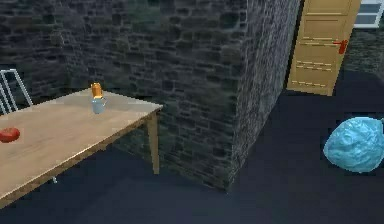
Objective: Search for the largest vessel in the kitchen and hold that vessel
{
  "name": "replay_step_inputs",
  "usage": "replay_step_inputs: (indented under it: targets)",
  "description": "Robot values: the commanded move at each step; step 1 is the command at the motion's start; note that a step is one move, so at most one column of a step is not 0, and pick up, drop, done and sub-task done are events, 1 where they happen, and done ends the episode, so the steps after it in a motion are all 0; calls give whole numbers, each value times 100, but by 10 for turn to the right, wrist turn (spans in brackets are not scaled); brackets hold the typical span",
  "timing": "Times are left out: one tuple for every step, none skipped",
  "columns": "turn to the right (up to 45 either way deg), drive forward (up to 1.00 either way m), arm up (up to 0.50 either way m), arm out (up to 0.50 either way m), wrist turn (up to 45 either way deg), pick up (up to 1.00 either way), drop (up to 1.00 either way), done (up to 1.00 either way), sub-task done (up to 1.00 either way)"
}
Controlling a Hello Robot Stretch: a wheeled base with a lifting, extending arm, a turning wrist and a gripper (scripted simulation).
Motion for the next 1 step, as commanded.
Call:
replay_step_inputs:
  targets:
    - [-30, 0, 0, 0, 0, 0, 0, 0, 0]
